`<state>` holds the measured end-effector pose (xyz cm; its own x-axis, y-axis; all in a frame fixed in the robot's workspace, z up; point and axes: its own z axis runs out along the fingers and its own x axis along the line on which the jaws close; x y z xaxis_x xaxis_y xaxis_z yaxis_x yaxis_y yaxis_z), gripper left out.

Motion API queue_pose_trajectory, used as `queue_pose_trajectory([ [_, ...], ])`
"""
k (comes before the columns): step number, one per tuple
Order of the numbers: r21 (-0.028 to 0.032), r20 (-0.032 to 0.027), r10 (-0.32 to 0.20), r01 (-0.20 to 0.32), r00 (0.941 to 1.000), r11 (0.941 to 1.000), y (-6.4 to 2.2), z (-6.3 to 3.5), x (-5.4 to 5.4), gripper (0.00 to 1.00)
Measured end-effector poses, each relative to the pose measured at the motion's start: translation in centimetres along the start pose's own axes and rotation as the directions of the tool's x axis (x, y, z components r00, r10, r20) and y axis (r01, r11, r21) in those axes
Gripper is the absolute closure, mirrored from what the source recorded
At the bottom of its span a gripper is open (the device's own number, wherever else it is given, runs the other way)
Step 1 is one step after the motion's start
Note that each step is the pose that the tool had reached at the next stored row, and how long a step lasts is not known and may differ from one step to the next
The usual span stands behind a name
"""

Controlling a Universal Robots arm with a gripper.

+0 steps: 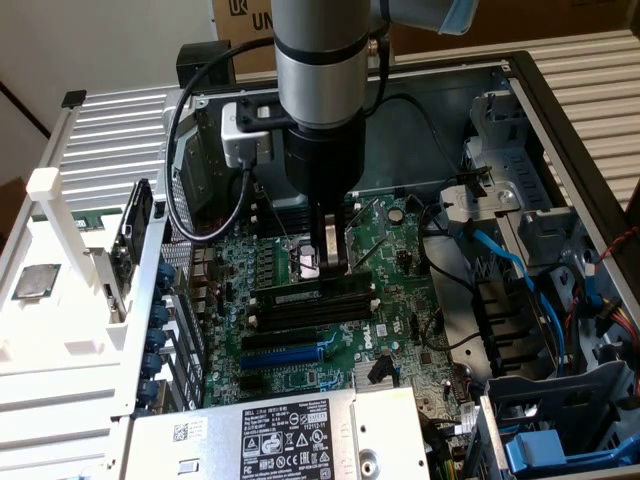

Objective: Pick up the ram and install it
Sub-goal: 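Insert the ram into the slot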

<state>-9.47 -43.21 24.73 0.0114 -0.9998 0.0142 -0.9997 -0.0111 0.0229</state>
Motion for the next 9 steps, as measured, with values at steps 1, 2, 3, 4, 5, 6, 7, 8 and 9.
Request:
queue_pose_trajectory([
  [1, 0.0, 0.0003, 0.0, 0.0, 1.0, 1.0, 0.0, 0.03, 0.0, 0.87],
  [2, 0.0001, 0.0005, 0.0, 0.0, 1.0, 1.0, -0.01, 0.05, 0.0, 0.87],
  [3, 0.0001, 0.0007, 0.0, 0.0, 1.0, 1.0, -0.01, 0.09, 0.0, 0.87],
  [4, 0.0002, 0.0008, 0.0, 0.0, 1.0, 1.0, -0.01, 0.14, 0.0, 0.87],
  [5, 0.0002, 0.0009, 0.0, 0.0, 1.0, 1.0, -0.01, 0.19, -0.01, 0.87],
  [6, 0.0001, 0.0008, 0.0, 0.0, 1.0, 1.0, -0.01, 0.24, -0.01, 0.87],
  [7, 0.0001, 0.0009, 0.0, 0.0, 1.0, 1.0, -0.01, 0.31, 0.0, 0.87],
  [8, 0.0001, 0.0009, 0.0, 0.0, 1.0, 1.0, -0.01, 0.38, -0.01, 0.87],
  [9, 0.0001, 0.0009, 0.0, 0.0, 1.0, 1.0, -0.01, 0.46, -0.01, 0.87],
])
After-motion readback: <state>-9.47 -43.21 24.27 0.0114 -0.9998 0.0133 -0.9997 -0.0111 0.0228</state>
